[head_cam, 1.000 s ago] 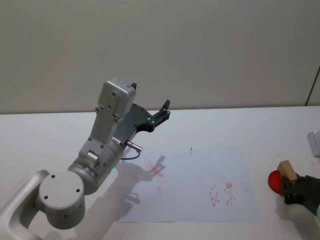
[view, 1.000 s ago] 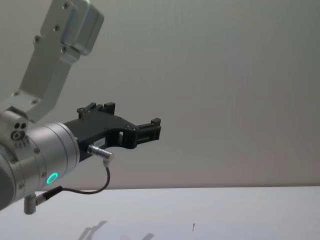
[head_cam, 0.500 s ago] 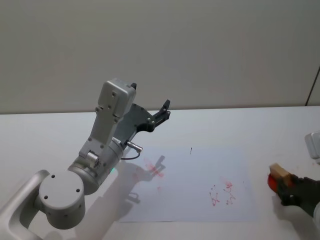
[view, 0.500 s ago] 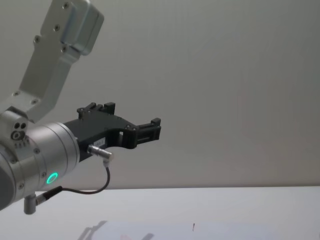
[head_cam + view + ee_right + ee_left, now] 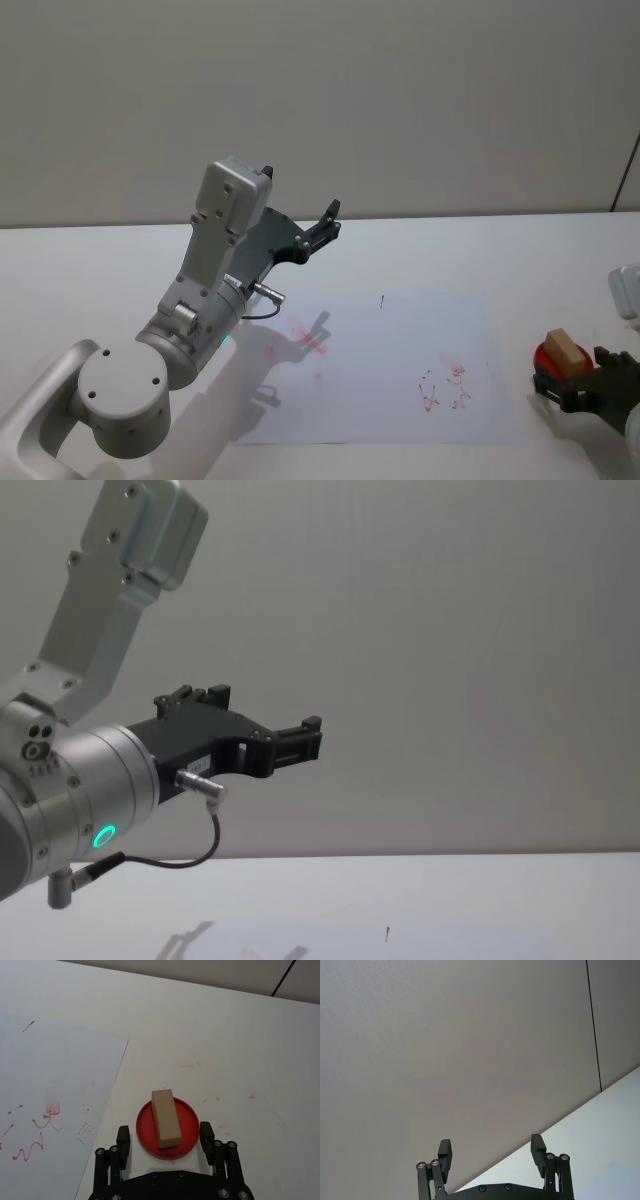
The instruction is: Use the one hand to pick up the stamp and affix it onto the A4 paper.
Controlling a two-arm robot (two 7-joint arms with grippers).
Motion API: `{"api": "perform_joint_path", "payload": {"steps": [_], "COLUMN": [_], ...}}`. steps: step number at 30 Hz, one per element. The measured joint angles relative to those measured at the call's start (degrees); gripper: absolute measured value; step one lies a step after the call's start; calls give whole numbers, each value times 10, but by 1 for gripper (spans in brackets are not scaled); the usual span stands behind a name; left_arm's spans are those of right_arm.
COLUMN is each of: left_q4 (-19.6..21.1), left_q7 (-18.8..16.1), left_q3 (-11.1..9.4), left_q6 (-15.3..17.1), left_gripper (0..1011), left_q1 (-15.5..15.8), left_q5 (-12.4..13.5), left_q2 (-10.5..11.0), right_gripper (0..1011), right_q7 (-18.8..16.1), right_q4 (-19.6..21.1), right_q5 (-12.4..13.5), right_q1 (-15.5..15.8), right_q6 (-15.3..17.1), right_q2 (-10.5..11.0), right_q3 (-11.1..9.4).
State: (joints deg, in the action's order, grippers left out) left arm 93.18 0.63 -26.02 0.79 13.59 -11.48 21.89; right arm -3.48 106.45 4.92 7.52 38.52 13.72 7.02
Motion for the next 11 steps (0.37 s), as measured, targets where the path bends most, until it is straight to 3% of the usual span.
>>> {"api": "perform_joint_path", "payload": {"steps": [6, 11], "left_q4": [0, 0], "left_q7": [0, 0], "left_q3": [0, 0], "left_q6": [0, 0], "left_gripper": [1001, 1001], "left_q1": [0, 0], "left_q5": [0, 0], "left_q2": [0, 0], "right_gripper": [979, 1001], "right_q7": [0, 0], "right_q4": [-1, -1], "right_q5": [0, 0], "right_q1": [0, 0], "right_q6": [0, 0], "right_q2": [0, -1], "right_q3": [0, 0]}}
